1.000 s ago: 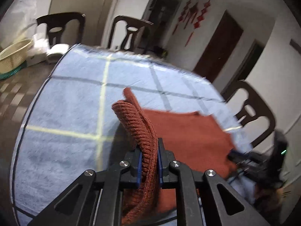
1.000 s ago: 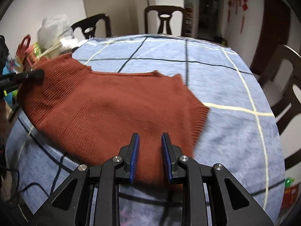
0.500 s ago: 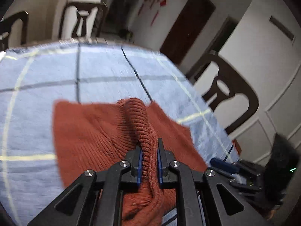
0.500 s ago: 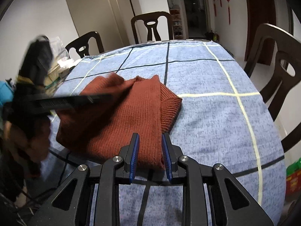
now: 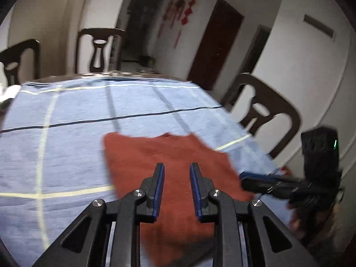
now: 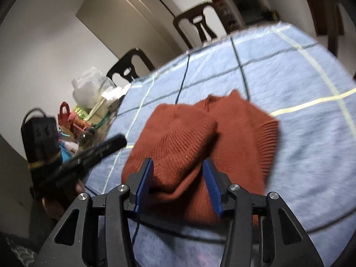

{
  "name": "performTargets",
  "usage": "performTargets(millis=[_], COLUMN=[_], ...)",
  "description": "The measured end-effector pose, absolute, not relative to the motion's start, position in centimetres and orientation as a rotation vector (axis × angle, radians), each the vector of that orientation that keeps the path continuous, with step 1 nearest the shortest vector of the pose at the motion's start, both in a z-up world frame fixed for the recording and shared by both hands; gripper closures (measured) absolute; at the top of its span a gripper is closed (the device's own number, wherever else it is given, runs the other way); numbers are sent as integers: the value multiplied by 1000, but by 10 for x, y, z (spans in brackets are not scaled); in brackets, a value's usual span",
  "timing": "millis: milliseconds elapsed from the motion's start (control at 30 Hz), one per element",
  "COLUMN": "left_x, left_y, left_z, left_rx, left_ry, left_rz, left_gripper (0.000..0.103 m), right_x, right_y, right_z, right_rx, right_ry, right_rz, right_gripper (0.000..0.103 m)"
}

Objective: Fold small clothes

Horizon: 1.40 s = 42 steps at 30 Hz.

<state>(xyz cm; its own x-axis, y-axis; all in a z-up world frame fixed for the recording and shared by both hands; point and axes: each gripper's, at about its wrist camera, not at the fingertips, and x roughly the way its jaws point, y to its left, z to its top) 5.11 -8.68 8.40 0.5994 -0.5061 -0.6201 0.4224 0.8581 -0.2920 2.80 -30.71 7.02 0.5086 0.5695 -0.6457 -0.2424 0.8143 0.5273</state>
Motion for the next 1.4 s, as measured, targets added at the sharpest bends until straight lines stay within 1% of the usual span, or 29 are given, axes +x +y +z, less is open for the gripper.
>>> performTargets(millis=[133,233,267,300,333,500,600,767,833,967,1033,1133,1167,1200,1267,1333,1400], left_x=[51,48,47,47,47,53,53,54,52,47,40,29,28,27,24,28,33], left_y=[-76,-77,-77,-78,-76,-85,-93,-115,-121,-117,-114,-113,-114,-116,-118,-116,-113], left_z=[59,48,48,48,48,54,60,45,40,50,59,58,52,45,42,47,56], left_rx=[-108,-108,-110,-114,-115,-99,-87,-39,-10,-2,-1,-6,-1,10,33,7,-12], left_ry=[815,817,812,812,813,796,770,801,790,799,781,787,812,822,804,817,792], left_rz=[-503,-500,-502,-505,-505,-515,-521,-552,-540,-530,-529,-542,-536,-528,-517,-517,-505], left_gripper=[77,77,77,77,77,77,77,77,77,77,77,77,77,77,75,75,74], right_x=[52,53,55,56,57,42,30,27,22,1,-8,-10,-7,-6,-5,-3,4], right_y=[-298,-296,-296,-293,-291,-304,-328,-347,-348,-336,-327,-317,-319,-322,-328,-333,-335], right_z=[45,42,42,44,45,70,72,42,49,82,88,66,56,52,58,69,74], right_rx=[417,435,444,434,418,372,353,343,333,212,174,81,73,92,110,117,128], right_ry=[1032,1042,1051,1051,1049,937,897,953,935,849,826,898,931,926,915,868,853], right_rz=[478,469,468,470,479,475,410,355,352,356,379,359,340,351,343,318,296], right_gripper=[56,56,58,84,91,92,92,90,87,87,87,87,85,83,79,78,77])
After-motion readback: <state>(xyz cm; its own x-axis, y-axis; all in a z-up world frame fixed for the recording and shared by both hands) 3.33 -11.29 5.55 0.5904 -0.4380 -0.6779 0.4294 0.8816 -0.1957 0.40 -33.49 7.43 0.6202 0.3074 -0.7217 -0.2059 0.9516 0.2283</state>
